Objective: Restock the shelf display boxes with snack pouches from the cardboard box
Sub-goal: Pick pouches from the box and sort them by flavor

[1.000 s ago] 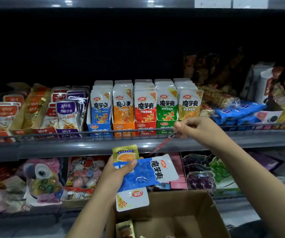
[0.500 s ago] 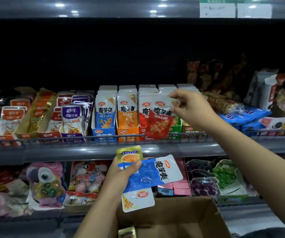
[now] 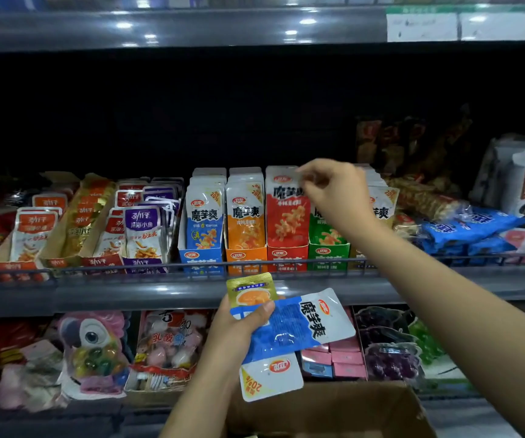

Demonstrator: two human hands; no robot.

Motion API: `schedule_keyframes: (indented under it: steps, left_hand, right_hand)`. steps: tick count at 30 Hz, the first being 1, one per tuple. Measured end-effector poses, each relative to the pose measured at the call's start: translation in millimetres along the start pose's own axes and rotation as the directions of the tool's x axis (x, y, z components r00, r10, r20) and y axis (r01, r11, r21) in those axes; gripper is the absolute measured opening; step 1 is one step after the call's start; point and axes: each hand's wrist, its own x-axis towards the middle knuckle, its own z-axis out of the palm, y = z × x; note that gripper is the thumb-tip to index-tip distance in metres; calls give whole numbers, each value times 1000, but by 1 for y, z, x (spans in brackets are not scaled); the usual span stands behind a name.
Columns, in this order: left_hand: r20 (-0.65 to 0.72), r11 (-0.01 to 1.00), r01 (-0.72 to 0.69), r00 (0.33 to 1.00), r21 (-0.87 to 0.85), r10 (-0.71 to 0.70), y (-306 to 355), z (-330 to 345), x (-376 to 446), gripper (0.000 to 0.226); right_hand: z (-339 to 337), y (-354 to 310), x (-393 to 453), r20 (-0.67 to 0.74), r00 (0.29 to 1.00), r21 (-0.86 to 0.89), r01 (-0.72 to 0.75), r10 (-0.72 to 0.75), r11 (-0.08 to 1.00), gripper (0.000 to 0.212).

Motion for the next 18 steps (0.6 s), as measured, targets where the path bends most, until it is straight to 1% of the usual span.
schedule_keyframes:
  steps: [2,4,6,7,9,10,12,14,16,18]
  left_hand:
    - [-3,1000,-7,1000,7,7,0,0,1,23]
    - [-10,1000,-3,1000,-5,3,0,0,1,23]
    - [-15,1000,-1,1000,-15,1,0,-1,1,22]
    - [-18,1000,-1,1000,-13,0,0,-1,0,22]
    - [-27,1000,-6,1000,-6,5,0,-2,0,21]
    - [-29,1000,-6,1000,-6,6,0,-2,-1,21]
    - [-23,1000,-4,1000,-8,4,0,-1,-1,21]
    - [-11,1000,-13,1000,-7,13,0,-1,-1,22]
    - [-12,1000,-31,999,-5,31,-1,0,-2,23]
    - [-23,999,-49,999,-14,48,-2,0,-2,25]
  right_hand:
    - [8,3,-8,58,998,-8,-8,8,1000,20]
    - [14,9,-13,80,997,-23,-18,20,1000,21]
    - [17,16,-15,119,991,-49,-59,65,997,23]
    - [18,20,-15,163,982,-76,-84,95,994,27]
    - [20,25,-15,253,956,-130,-119,149,984,42]
    - [21,27,-15,271,949,-146,-124,160,982,47]
    - [22,26,-14,274,949,-163,-113,155,980,47]
    - [22,26,-16,267,952,-145,-112,148,983,45]
    - [18,26,-22,222,965,-50,-130,138,990,48]
    - [11,26,-37,130,982,30,-142,137,989,52]
